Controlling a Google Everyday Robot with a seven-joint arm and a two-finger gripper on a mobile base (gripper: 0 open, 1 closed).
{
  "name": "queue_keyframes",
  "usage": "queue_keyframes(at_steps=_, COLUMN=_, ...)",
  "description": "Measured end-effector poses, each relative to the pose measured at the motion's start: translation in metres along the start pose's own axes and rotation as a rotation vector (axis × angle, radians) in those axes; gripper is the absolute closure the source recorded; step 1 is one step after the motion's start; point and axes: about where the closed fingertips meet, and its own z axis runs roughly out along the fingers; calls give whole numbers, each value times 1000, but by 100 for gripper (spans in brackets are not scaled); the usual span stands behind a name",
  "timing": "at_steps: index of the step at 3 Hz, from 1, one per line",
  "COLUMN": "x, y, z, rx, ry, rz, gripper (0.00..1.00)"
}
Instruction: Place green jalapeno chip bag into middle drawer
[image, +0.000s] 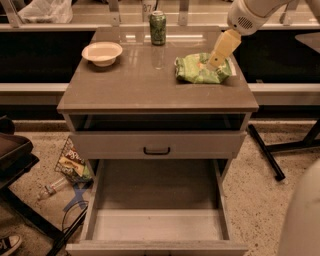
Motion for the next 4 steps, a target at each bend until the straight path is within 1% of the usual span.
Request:
queue_keyframes(at_steps=1, x=13, y=-23, z=36, rx=7, ry=0, rz=27, gripper=0)
queue_keyframes(at_steps=2, x=25, y=-40, z=68, rx=-2, ry=-13, rz=47, gripper=0)
queue_keyframes(at_steps=3, x=46, y=-38, z=117, rx=-72, ry=-57, rz=137, gripper=0)
queue_keyframes(at_steps=4, x=55, y=-30, z=145, rx=-128, ry=-88, rz=204, gripper=0)
